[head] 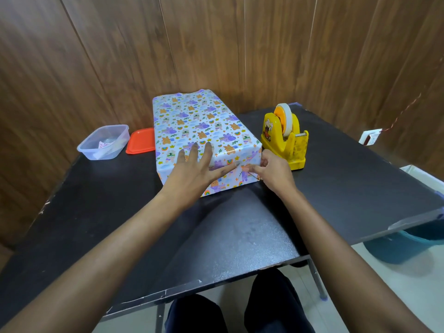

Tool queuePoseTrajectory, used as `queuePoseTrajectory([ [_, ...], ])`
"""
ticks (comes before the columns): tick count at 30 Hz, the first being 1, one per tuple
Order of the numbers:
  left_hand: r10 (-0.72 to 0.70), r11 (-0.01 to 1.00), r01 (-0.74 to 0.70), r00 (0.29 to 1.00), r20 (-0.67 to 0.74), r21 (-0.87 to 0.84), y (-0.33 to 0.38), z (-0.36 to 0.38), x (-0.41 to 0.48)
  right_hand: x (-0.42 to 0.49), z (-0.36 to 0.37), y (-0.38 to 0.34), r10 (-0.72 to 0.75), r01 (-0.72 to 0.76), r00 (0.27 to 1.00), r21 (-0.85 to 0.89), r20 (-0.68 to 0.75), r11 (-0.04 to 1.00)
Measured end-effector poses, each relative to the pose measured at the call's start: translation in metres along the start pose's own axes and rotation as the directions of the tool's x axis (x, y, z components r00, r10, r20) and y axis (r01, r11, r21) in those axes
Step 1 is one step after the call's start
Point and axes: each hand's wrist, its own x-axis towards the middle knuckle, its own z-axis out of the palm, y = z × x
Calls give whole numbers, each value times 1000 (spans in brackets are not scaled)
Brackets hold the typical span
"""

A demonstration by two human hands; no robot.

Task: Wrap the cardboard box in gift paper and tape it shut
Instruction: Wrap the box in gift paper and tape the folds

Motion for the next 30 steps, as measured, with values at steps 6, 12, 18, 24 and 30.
queuePoseTrajectory([
  [6, -20, 1000, 20, 1000, 4, -15, -1, 0, -2, -6, -18, 5, 35, -42, 998, 151, 49, 988],
  [12, -38, 999, 37, 999, -18, -35, 0, 0, -1, 24, -82, -6, -86, -16, 938, -290, -335, 957],
  [18, -51, 998, 50, 998, -20, -48, 1, 4, -1, 62, -102, -18, 231, -235, 971, -84, -57, 968],
  [24, -57, 997, 55, 996, -64, -46, 0, 6, 0, 49, -106, -15, 414, -383, 907, 260, -74, 886],
  [30, -60, 998, 58, 996, -64, -40, 2, 9, 0, 23, -87, 8, 391, -340, 920, 486, -4, 805],
])
